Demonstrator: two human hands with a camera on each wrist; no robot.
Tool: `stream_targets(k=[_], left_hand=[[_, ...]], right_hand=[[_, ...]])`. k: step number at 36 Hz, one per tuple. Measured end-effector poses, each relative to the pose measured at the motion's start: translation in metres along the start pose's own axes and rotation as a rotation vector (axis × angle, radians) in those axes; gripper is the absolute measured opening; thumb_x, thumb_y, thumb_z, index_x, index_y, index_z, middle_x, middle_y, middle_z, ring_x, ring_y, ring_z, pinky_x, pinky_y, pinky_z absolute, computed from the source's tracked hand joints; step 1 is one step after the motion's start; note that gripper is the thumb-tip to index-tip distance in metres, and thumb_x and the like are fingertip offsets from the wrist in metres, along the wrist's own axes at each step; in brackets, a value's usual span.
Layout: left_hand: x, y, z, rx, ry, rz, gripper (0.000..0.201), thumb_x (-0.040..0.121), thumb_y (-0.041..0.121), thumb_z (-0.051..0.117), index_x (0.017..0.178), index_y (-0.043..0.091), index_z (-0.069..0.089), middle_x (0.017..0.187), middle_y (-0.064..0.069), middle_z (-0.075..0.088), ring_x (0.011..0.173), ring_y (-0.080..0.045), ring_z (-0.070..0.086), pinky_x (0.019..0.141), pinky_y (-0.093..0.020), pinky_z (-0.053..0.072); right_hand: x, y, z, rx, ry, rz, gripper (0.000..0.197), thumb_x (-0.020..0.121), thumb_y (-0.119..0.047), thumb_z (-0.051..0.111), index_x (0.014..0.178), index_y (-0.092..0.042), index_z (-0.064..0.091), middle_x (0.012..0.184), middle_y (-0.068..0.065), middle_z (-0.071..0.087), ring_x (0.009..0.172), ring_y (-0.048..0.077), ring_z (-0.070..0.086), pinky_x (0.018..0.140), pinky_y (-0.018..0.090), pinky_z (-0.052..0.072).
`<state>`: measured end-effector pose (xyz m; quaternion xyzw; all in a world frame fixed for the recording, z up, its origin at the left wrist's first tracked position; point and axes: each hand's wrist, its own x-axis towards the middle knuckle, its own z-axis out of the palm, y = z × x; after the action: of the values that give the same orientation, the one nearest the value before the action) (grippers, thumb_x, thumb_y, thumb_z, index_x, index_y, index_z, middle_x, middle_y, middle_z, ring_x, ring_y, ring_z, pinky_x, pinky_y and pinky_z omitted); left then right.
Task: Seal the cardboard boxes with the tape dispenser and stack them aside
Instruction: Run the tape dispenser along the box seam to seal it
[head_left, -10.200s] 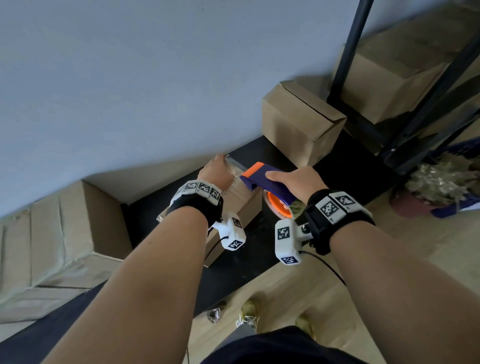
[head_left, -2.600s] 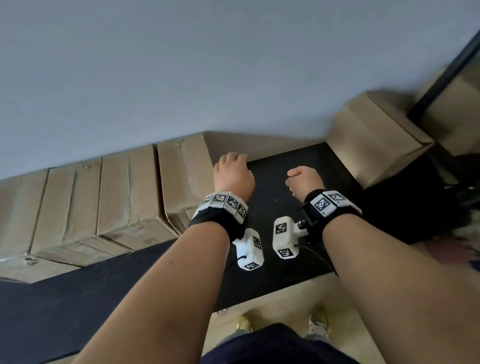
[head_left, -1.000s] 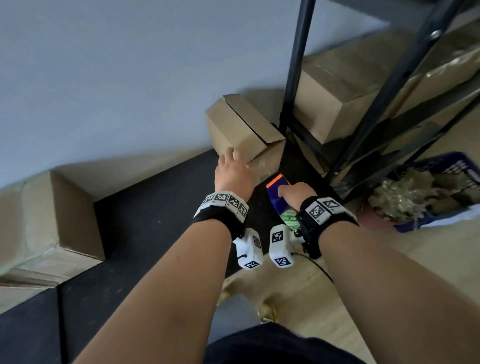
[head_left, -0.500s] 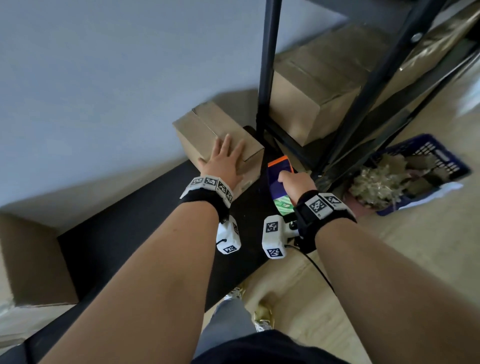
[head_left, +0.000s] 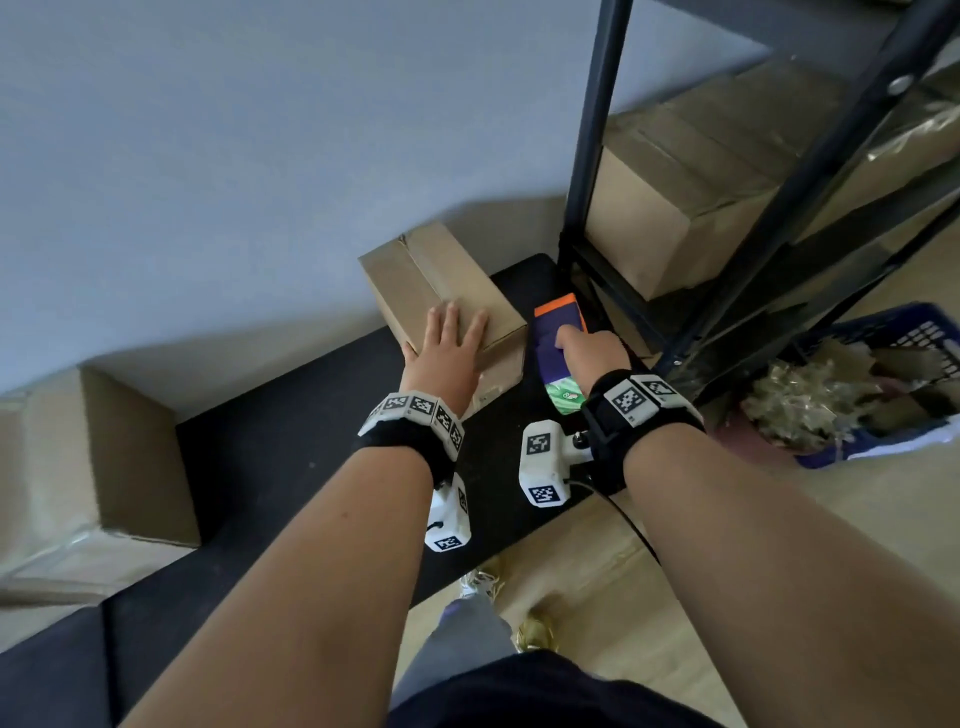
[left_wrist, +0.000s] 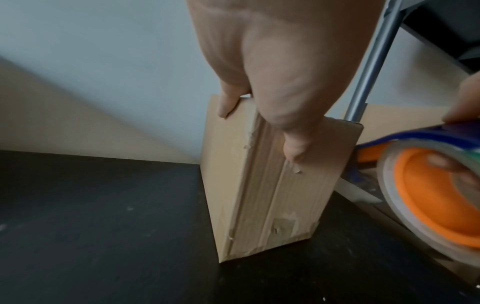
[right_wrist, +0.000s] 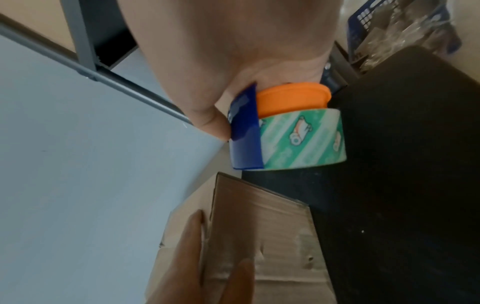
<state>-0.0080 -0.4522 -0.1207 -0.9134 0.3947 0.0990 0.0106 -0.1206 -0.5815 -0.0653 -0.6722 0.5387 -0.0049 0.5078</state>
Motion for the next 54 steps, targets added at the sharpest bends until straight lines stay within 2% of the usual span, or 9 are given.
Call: stream_targets(k=[10,18,24,30,33,36,39,48,54], left_hand=[[-0.073,-0.027,0.011,-0.012,0.009,-0.203,0.077,0.097,0.033,0.048,0.153,0.029,-0.005,0.161,-0.006,-0.004,0.147,-0.029,-0.006,0.110,-0.062,0.024],[-0.111,-0.048,0.017,-0.090,0.077,-0.344,0.070,0.095,0.028,0.049,0.151,0.034,0.007,0.160,-0.001,0.002,0.147,-0.024,0.000,0.105,-0.062,0.032],[-0.108,-0.052,0.002,-0.127,0.033,-0.325,0.046,0.094,0.050,0.035,0.139,0.037,0.038,0.152,0.002,0.025,0.143,-0.022,0.014,0.098,-0.076,0.016],[-0.099,-0.071,-0.035,-0.573,0.170,-0.441,0.038,0.101,0.030,0.039,0.135,0.021,0.053,0.140,-0.005,0.051,0.126,-0.024,0.049,0.106,-0.037,0.036],[-0.095,-0.084,-0.054,-0.794,0.226,-0.450,0.033,0.100,0.023,0.044,0.126,0.011,0.061,0.125,-0.010,0.062,0.113,-0.025,0.057,0.100,-0.035,0.043],[-0.090,-0.102,-0.069,-1.032,0.241,-0.465,0.021,0.099,0.019,0.045,0.105,0.010,0.064,0.101,-0.014,0.065,0.086,-0.023,0.058,0.078,-0.031,0.052],[-0.089,-0.120,-0.087,-1.228,0.184,-0.519,0.018,0.099,0.018,0.043,0.098,0.012,0.060,0.097,-0.008,0.060,0.068,-0.016,0.054,0.056,-0.022,0.041],[-0.104,-0.178,-0.108,-1.470,0.140,-0.618,0.049,0.099,0.048,0.033,0.091,0.015,0.067,0.096,0.000,0.071,0.088,-0.020,0.065,0.085,-0.035,0.046],[-0.112,-0.200,-0.105,-1.524,0.018,-0.581,0.034,0.091,0.051,0.052,0.091,0.020,0.066,0.094,0.003,0.073,0.095,-0.015,0.068,0.090,-0.036,0.047]], right_hand=[[-0.045,-0.019,0.037,0.036,-0.166,-0.212,0.030,0.083,-0.026,0.056,0.062,-0.010,0.042,0.062,0.005,0.044,0.066,0.027,0.044,0.064,0.037,0.033],[-0.069,-0.023,0.061,-0.043,-0.262,-0.323,0.017,0.085,-0.026,0.055,0.079,-0.011,0.056,0.076,0.008,0.054,0.070,0.025,0.048,0.057,0.034,0.033],[-0.071,-0.025,0.069,0.015,-0.260,-0.357,0.046,0.088,-0.044,0.059,0.090,0.001,0.068,0.093,0.015,0.071,0.089,0.033,0.065,0.072,0.034,0.043],[-0.079,-0.049,0.069,0.098,-0.161,-0.503,0.048,0.087,-0.044,0.064,0.085,0.004,0.070,0.083,0.016,0.070,0.075,0.027,0.062,0.066,0.031,0.040],[-0.085,-0.059,0.074,0.185,-0.176,-0.518,0.041,0.083,-0.038,0.066,0.086,0.003,0.070,0.080,0.015,0.072,0.067,0.020,0.059,0.064,0.029,0.042],[-0.093,-0.065,0.080,0.256,-0.210,-0.510,0.034,0.081,-0.031,0.068,0.086,0.003,0.071,0.071,0.004,0.069,0.065,0.017,0.059,0.063,0.028,0.043],[-0.102,-0.068,0.090,0.291,-0.254,-0.496,0.026,0.081,-0.026,0.071,0.085,0.000,0.073,0.072,0.002,0.070,0.065,0.015,0.062,0.063,0.027,0.044],[-0.128,-0.068,0.119,0.270,-0.379,-0.482,0.030,0.079,-0.022,0.074,0.091,0.006,0.073,0.083,0.016,0.073,0.068,0.019,0.064,0.064,0.029,0.047],[-0.140,-0.069,0.130,0.238,-0.445,-0.472,0.017,0.079,-0.021,0.074,0.083,-0.004,0.075,0.081,0.013,0.073,0.072,0.022,0.066,0.070,0.032,0.050]])
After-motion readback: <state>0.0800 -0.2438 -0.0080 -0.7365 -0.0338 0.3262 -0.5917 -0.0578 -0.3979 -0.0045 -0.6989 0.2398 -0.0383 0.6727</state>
